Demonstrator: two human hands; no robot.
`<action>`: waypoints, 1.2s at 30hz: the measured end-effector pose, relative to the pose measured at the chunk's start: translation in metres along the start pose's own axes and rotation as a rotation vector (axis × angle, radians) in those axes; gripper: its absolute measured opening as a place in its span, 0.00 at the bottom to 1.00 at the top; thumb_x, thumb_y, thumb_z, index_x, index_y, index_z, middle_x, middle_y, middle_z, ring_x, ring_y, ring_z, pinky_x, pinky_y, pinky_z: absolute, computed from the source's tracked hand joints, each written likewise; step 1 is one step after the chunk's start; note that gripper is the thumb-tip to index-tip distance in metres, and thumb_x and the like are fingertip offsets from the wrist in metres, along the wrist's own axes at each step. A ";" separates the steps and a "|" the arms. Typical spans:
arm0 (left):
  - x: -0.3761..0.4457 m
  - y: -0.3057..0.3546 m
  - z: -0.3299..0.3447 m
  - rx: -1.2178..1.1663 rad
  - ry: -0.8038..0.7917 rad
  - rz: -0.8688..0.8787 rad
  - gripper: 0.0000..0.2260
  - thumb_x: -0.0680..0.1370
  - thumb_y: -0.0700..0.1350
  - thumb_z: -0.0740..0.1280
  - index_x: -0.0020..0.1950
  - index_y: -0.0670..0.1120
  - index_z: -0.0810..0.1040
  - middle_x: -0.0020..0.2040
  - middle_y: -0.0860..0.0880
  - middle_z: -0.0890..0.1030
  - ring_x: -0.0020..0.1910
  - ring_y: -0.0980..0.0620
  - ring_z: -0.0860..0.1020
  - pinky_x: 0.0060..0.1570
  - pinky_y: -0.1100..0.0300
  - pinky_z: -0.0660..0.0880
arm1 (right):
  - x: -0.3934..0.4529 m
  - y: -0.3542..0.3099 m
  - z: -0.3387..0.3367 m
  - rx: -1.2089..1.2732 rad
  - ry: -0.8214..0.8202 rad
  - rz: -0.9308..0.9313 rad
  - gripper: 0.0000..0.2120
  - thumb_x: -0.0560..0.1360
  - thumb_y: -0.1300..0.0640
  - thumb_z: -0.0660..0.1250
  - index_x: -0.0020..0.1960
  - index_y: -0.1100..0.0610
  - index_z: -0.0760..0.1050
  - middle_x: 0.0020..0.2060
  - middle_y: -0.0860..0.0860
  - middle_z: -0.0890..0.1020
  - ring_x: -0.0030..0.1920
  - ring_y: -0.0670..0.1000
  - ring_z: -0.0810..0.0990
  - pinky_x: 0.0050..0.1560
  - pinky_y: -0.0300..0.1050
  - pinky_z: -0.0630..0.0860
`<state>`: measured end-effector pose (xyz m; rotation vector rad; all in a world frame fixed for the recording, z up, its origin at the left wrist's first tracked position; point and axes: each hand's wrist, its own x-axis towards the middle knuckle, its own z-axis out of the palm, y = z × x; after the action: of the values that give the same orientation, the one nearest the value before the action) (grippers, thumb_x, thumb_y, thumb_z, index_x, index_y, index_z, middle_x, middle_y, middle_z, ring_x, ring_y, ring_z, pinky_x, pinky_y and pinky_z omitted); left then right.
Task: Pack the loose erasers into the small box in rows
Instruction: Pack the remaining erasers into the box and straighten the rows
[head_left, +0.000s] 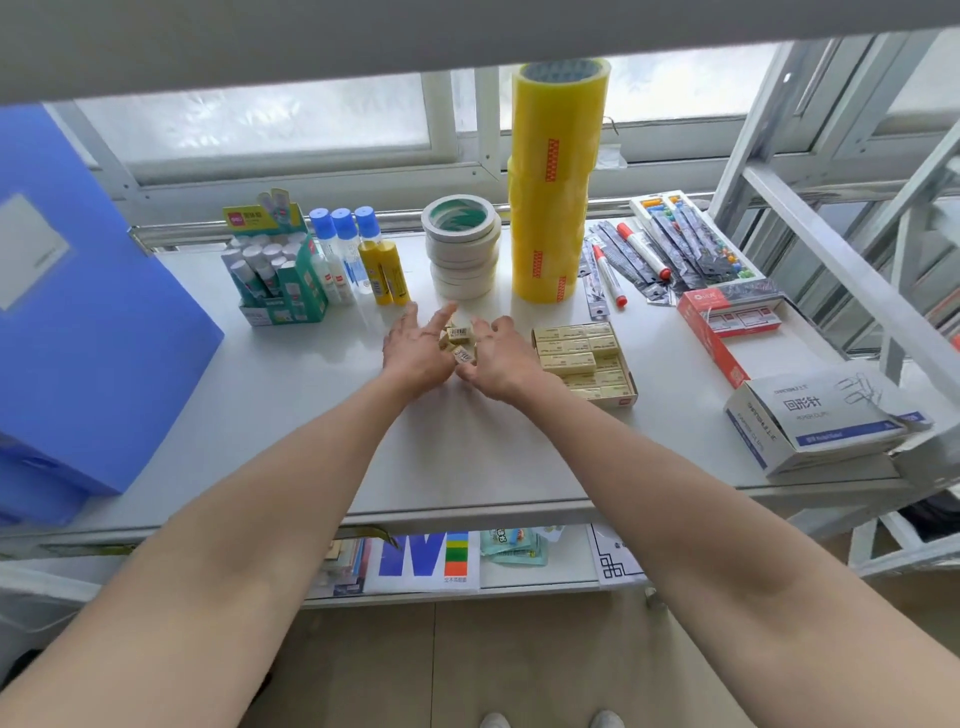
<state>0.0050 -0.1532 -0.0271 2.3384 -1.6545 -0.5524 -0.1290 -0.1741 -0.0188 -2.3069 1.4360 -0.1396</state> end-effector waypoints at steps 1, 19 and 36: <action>0.005 0.001 -0.001 0.024 -0.043 0.001 0.31 0.77 0.47 0.63 0.77 0.62 0.57 0.80 0.42 0.50 0.79 0.45 0.48 0.76 0.51 0.47 | 0.003 0.000 0.001 -0.005 -0.009 0.010 0.31 0.77 0.44 0.63 0.75 0.56 0.58 0.67 0.59 0.63 0.66 0.60 0.70 0.67 0.53 0.68; -0.033 -0.033 0.029 0.165 0.384 0.302 0.16 0.75 0.49 0.68 0.61 0.46 0.79 0.57 0.43 0.77 0.57 0.41 0.73 0.52 0.49 0.68 | -0.013 -0.002 0.010 0.172 0.002 -0.065 0.21 0.74 0.53 0.68 0.65 0.57 0.71 0.62 0.58 0.68 0.60 0.58 0.74 0.65 0.46 0.68; -0.051 -0.010 0.013 -0.291 0.319 0.076 0.12 0.78 0.49 0.65 0.56 0.42 0.75 0.44 0.44 0.78 0.42 0.44 0.75 0.40 0.55 0.70 | -0.034 -0.003 0.013 0.486 0.116 0.004 0.19 0.72 0.51 0.73 0.57 0.61 0.77 0.50 0.59 0.81 0.48 0.58 0.81 0.54 0.54 0.78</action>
<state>-0.0072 -0.1011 -0.0337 2.0231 -1.4062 -0.3535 -0.1380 -0.1393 -0.0252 -1.9208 1.2853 -0.5638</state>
